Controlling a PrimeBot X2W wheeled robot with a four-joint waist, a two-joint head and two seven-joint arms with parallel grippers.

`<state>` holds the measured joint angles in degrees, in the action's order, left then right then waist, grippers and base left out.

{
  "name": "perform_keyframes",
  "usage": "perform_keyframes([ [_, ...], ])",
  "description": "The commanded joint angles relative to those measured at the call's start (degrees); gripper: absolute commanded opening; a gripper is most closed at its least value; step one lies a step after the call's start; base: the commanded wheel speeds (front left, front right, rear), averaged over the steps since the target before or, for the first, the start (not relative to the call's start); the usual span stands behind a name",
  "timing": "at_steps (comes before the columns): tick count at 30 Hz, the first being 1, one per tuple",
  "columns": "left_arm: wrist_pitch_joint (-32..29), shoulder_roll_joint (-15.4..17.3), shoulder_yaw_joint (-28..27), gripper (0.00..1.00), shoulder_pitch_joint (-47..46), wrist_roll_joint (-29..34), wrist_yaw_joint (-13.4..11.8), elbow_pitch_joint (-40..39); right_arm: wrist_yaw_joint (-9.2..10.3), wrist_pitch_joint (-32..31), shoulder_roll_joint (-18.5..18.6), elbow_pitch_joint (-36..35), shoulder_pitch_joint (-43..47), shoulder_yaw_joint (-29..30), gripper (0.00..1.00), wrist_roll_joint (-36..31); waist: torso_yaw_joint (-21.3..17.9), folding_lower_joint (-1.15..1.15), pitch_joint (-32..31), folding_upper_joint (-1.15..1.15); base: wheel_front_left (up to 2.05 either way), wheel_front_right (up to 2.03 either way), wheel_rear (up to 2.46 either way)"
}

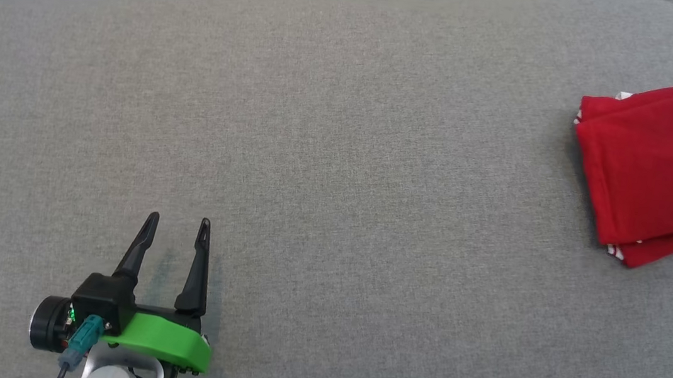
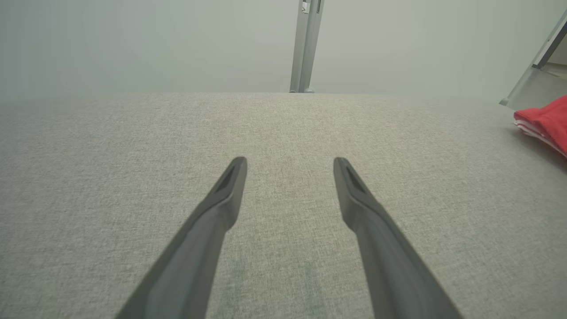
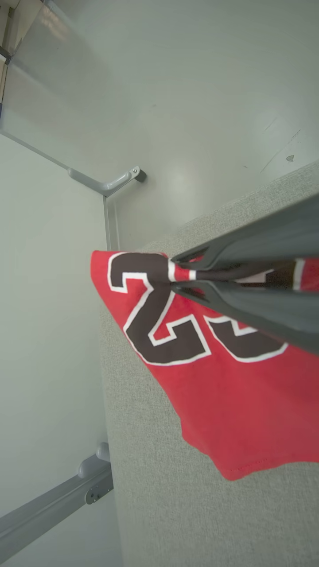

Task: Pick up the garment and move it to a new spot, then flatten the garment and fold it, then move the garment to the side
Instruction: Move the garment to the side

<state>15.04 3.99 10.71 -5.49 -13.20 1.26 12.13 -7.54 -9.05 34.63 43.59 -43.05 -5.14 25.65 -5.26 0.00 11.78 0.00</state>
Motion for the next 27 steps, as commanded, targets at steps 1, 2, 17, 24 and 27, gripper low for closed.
perform_keyframes([
  [1, 0.15, 0.61, -0.21, 1.00, -1.05, 0.66, 0.13, -0.17, 0.11, 1.16, 0.46, 1.35, -1.33, 1.42, 0.00, -0.94, 1.52, 0.00, 2.29, 0.00, 0.00, 0.00, 0.00],
  [2, 0.15, 0.84, -0.21, 1.00, -1.26, 0.76, 0.18, -0.28, 0.11, 1.82, 0.61, 2.31, -1.96, 2.40, 0.00, -1.44, 1.78, 0.00, 2.85, 0.00, 0.00, 0.00, 0.00],
  [17, -1.28, 3.34, 0.67, 1.00, -3.18, 1.69, -0.29, -3.20, 0.11, 7.71, 1.16, 15.97, -7.16, 15.80, 0.00, -13.07, 5.02, 0.00, 10.62, 0.00, 0.00, 0.00, 0.00],
  [24, -1.85, 3.75, 1.06, 1.00, -2.57, 1.69, -0.71, -3.86, 0.11, 12.29, 0.76, 20.97, -8.22, 21.96, 1.00, -21.09, 5.21, 0.00, 10.73, 0.00, 0.00, 0.00, 0.00],
  [27, -2.03, 3.95, 1.25, 1.00, -2.22, 1.64, -0.84, -3.93, 0.11, 13.68, 0.08, 22.25, -8.64, 24.65, 1.00, -24.25, 4.87, 0.00, 10.20, 0.00, 0.00, 0.00, 0.00],
])
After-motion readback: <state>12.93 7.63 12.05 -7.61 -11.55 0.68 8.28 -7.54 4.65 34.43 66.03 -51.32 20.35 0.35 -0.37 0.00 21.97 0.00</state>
